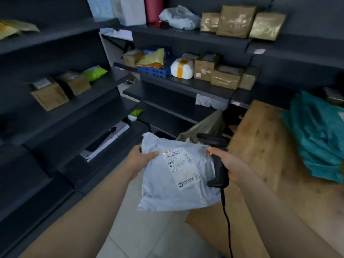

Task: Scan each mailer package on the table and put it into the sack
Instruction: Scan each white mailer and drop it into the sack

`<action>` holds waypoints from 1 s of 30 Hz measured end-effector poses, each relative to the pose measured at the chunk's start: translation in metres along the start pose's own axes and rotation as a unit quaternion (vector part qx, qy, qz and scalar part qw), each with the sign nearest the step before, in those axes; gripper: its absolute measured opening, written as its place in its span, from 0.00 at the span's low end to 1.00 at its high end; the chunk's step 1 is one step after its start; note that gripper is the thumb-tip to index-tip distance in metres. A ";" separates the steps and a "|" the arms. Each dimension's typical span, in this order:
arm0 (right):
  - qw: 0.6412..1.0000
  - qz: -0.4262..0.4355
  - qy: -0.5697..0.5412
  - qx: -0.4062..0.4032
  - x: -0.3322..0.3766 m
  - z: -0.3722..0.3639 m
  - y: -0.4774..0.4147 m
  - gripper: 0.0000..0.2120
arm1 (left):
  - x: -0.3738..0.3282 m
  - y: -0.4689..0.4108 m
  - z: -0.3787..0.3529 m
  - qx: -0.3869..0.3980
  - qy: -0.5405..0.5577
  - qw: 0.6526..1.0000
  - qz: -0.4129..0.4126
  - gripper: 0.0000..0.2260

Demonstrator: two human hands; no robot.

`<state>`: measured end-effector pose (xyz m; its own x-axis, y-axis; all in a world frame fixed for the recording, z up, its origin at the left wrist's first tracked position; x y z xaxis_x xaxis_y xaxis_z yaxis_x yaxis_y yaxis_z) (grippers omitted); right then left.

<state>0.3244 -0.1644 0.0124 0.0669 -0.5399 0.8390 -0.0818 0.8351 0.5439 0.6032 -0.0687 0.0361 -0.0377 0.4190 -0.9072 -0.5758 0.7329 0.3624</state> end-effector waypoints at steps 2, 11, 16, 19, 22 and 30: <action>1.000 -0.007 -0.004 -0.004 0.004 -0.025 -0.014 0.20 | 0.004 -0.034 0.018 0.003 -0.004 1.000 0.017 0.13; 0.998 -0.011 -0.047 -0.047 0.035 -0.080 -0.109 0.15 | 0.003 -0.191 0.005 0.004 -0.059 0.998 0.028 0.12; 0.994 -0.047 -0.065 -0.071 0.044 -0.102 -0.175 0.14 | -0.016 -0.275 -0.022 0.011 -0.097 0.995 0.003 0.09; 0.990 -0.066 -0.068 -0.103 0.042 -0.110 -0.210 0.15 | -0.018 -0.324 -0.043 0.038 -0.108 0.993 0.009 0.07; 0.985 -0.081 -0.061 -0.141 0.040 -0.114 -0.236 0.15 | -0.007 -0.366 -0.068 0.085 -0.119 0.988 0.040 0.04; 0.956 -0.127 -0.004 -0.264 0.013 -0.122 -0.283 0.09 | 0.048 -0.467 -0.138 0.220 -0.191 0.951 0.102 0.03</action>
<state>0.4701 -0.3953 -0.1322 0.0107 -0.7316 0.6817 0.4492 0.6125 0.6504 0.7578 -0.4652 -0.2061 0.2363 0.6799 -0.6942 -0.1881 0.7329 0.6538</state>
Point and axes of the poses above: each hand's wrist, its own y-axis away from the middle knuckle, its own z-axis out of the back of the hand, x = y × z, the point moved 10 cm from there along -y, towards the middle knuckle, and after that the axes turned 9 degrees about -x, right-handed, at the moved point
